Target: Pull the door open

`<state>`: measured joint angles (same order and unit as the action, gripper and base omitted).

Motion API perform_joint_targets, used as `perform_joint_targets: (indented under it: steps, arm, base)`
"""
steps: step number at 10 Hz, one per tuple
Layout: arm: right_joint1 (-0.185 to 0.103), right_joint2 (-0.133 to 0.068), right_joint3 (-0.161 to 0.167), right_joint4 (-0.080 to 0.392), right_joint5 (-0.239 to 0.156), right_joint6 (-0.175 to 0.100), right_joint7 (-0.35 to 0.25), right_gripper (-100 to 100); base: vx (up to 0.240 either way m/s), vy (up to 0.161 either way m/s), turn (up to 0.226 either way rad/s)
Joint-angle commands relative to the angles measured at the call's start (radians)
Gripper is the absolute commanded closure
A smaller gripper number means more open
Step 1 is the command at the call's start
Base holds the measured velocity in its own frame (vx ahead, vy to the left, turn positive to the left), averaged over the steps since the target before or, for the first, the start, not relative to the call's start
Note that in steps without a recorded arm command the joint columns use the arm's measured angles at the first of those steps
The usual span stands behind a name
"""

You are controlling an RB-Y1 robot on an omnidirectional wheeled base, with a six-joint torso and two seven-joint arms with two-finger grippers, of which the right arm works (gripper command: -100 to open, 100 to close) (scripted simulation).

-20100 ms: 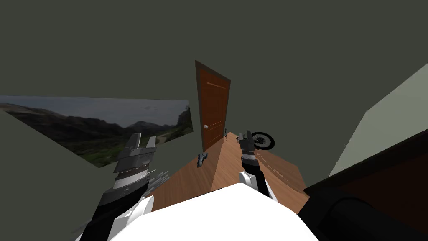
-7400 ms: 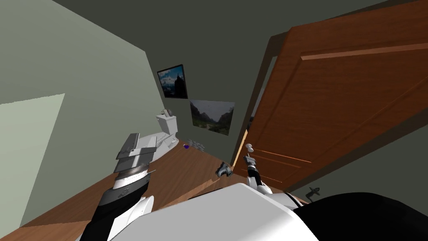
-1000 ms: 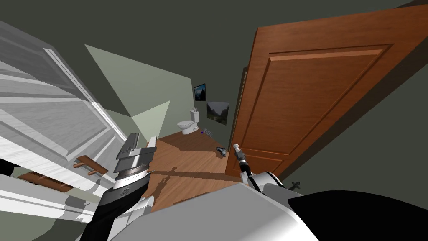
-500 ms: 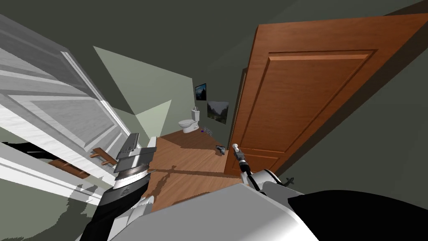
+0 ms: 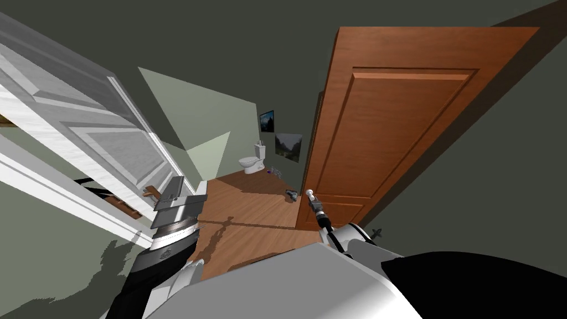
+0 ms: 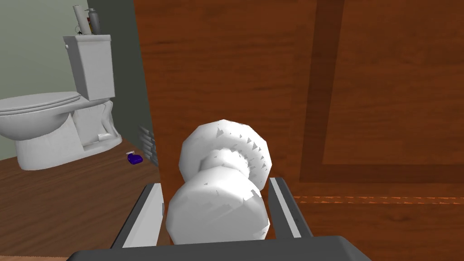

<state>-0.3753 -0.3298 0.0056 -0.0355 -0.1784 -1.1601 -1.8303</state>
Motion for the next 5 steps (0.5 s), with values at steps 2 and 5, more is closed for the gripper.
perform_joint_targets:
  steps: [2,5]
  arm:
    - [0.022,0.0,0.016,-0.021,0.015,0.004,-0.013,100]
    - [0.03,-0.003,0.045,0.004,0.041,-0.014,-0.04,100]
  base:
    - [-0.157,-0.019,0.021]
    - [-0.169,-0.023,0.021]
